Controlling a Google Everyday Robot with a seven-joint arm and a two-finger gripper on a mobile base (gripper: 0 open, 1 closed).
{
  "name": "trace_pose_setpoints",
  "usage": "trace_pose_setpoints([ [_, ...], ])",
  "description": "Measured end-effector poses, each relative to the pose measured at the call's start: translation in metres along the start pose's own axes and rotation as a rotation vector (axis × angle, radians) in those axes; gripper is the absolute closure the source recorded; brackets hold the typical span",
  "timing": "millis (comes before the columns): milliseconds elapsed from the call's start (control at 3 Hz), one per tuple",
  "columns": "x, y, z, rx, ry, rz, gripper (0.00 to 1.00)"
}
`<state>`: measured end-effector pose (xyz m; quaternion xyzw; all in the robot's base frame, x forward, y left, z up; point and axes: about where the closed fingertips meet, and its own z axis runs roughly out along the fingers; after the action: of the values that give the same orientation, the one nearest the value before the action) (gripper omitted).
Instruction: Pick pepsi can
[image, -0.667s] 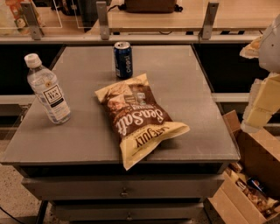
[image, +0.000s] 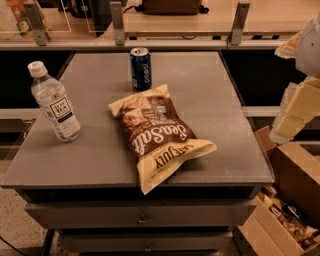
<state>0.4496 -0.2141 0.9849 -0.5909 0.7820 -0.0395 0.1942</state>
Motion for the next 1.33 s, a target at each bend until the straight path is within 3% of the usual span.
trace_pose_setpoints([
  [333,-0.015,-0.018,0.007,0.066,-0.108,0.042,0.0],
  [667,-0.051,-0.056,0.031,0.13,-0.253,0.088,0.0],
  [1333,-0.124,-0.107,0.081,0.14,-0.455,0.122,0.0],
])
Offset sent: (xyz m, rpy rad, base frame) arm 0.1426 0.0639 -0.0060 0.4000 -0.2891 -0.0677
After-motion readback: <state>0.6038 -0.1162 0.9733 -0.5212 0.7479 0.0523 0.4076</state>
